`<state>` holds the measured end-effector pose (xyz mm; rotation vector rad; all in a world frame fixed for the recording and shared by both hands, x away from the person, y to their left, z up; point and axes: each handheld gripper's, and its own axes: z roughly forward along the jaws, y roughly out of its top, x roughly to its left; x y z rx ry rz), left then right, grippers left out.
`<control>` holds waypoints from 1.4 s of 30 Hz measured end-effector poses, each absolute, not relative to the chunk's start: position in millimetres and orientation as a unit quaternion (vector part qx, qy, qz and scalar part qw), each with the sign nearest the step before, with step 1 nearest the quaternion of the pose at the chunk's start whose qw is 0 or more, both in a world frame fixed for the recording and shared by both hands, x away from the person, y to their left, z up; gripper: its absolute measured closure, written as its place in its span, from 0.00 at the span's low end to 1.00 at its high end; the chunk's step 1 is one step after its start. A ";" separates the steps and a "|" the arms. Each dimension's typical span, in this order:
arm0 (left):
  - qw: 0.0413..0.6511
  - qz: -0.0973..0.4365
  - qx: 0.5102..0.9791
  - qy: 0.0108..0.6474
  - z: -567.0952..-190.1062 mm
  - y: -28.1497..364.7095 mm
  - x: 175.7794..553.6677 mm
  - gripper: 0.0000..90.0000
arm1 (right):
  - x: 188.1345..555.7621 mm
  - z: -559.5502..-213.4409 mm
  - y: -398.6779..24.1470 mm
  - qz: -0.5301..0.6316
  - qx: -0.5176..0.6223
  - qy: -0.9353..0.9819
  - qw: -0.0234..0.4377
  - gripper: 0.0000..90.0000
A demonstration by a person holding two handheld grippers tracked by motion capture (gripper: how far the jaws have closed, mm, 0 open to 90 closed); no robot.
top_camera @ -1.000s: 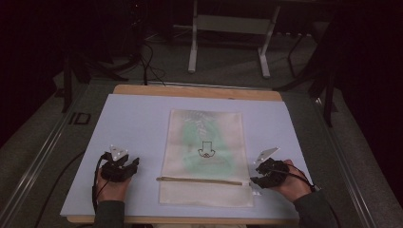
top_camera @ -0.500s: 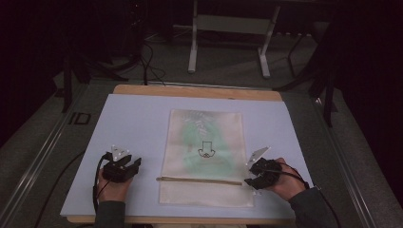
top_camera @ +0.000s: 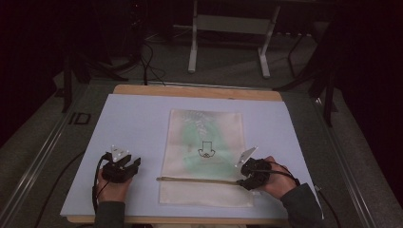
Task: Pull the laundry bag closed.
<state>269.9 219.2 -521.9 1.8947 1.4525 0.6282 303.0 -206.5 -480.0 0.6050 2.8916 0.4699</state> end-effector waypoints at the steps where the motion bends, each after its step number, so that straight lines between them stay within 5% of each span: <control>1: 0.332 0.240 0.724 0.556 -521.5 219.7 269.7 0.65 | 303.2 -479.9 -205.4 0.156 0.198 0.965 0.075 0.60; 42: 0.345 0.227 0.729 0.545 -523.0 218.4 270.4 0.64 | 304.4 -475.7 -135.0 0.173 0.129 0.975 0.051 0.57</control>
